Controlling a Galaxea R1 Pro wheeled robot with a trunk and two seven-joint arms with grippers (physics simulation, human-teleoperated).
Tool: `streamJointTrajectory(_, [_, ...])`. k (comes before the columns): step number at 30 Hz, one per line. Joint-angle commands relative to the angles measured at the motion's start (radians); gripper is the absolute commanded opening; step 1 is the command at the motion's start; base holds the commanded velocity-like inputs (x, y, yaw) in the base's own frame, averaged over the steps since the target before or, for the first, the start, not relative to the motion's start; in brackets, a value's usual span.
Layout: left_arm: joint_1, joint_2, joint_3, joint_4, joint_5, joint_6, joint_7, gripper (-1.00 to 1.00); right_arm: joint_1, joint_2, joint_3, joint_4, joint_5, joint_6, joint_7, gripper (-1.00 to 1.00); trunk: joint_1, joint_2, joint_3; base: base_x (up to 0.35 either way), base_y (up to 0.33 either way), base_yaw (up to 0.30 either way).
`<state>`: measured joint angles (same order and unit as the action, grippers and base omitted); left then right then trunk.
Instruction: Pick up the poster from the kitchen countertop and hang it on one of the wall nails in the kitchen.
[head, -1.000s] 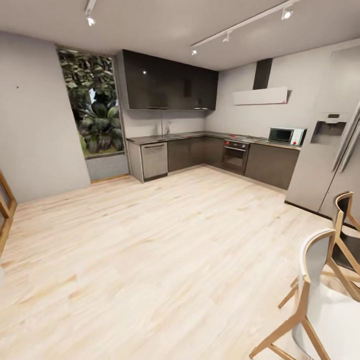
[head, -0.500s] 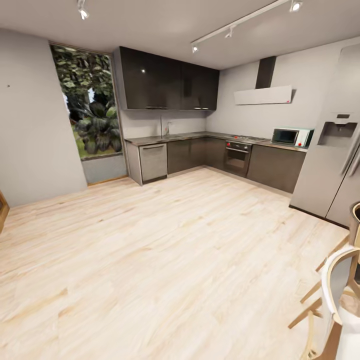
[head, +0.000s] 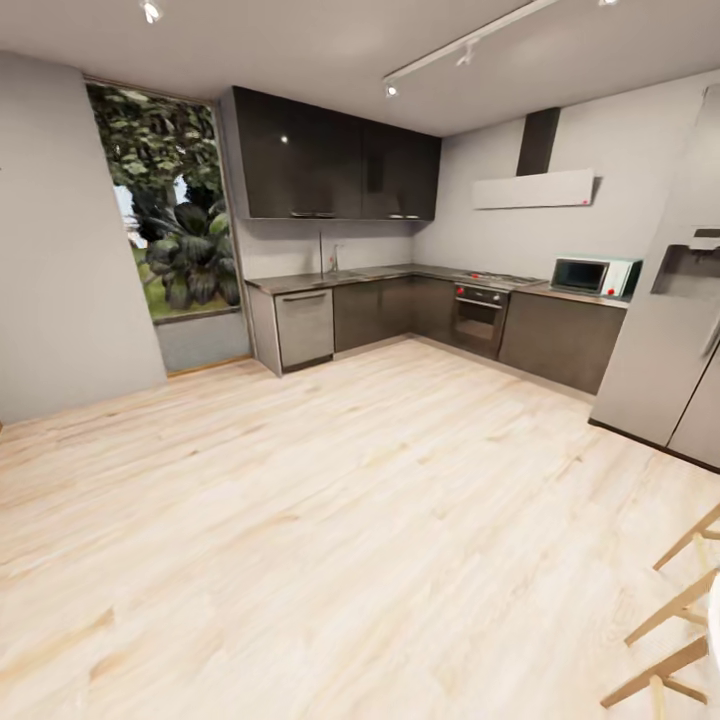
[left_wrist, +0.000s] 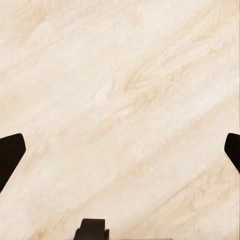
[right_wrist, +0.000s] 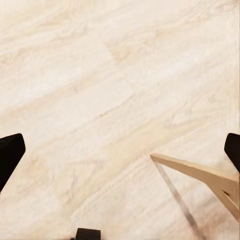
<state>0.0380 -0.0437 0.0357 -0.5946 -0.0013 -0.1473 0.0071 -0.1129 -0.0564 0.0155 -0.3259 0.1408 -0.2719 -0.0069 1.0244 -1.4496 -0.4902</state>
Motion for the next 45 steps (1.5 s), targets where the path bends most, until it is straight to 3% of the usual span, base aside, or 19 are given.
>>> streamJointTrajectory(1, [0.0,-0.001,0.003,-0.001,0.0,-0.001,0.001,1.0,-0.001,0.0,0.001,0.001,0.005,-0.003,-0.001,1.0,0.001,0.0,-0.001,0.335,0.0,0.0])
streamJointTrajectory(45, [0.0,-0.001,0.003,-0.002,0.0,-0.003,0.001,1.0,-0.001,0.0,0.001,0.001,0.006,-0.003,-0.001,1.0,0.001,0.0,-0.001,0.335,0.0,0.0])
